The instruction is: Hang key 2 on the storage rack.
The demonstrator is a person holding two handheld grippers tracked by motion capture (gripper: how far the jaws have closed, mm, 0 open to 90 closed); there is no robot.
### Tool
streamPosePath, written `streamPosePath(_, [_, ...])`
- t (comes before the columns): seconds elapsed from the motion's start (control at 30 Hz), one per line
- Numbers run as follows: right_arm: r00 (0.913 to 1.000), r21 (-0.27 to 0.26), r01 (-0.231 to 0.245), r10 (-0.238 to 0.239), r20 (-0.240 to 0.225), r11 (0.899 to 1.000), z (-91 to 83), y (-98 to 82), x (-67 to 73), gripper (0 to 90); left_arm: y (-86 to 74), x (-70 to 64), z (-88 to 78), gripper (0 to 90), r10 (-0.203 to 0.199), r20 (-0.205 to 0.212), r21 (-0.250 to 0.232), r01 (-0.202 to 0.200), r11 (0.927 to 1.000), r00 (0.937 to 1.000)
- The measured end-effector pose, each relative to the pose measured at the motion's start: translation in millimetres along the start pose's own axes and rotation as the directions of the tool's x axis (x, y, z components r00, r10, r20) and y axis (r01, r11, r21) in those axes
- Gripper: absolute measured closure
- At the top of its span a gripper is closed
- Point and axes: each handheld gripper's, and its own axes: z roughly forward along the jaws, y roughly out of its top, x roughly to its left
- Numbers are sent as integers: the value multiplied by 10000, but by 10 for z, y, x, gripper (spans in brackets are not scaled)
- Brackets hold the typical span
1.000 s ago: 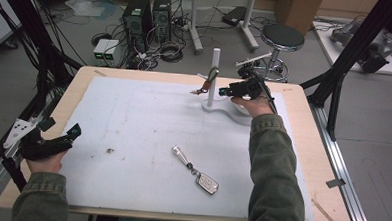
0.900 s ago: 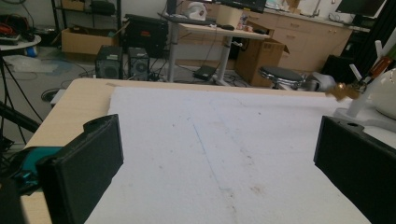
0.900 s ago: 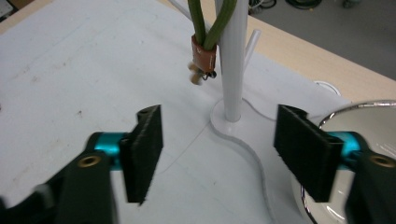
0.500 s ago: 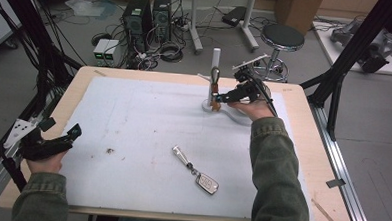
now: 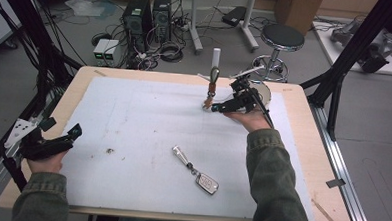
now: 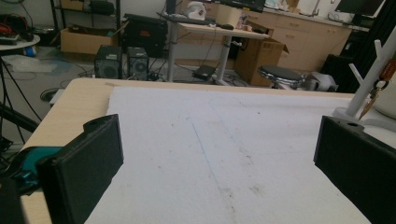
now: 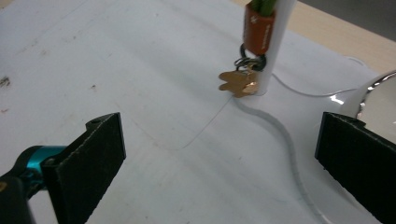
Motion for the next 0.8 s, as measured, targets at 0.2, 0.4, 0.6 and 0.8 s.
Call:
streamPosePath(0.2, [9993, 159, 275, -271, -242, 9995, 77, -57, 186, 6, 1, 0, -3, 18, -22, -9, -32, 22, 10000, 10000])
streamPosePath(0.4, [9967, 241, 578, -563, -582, 9980, 128, -63, 383, 6, 0, -2, 0, 18, -7, 17, -5, 7, 10000, 10000])
streamPosePath(0.6, [9939, 427, 809, -773, -787, 9958, 189, -82, 551, 6, 2, 3, -5, 17, -41, 14, -20, 41, 10000, 10000])
streamPosePath(0.8, [9919, 522, 1018, -973, -816, 9934, 217, -101, 671, 7, 3, 6, -5, 18, -37, 18, -38, 37, 10000, 10000])
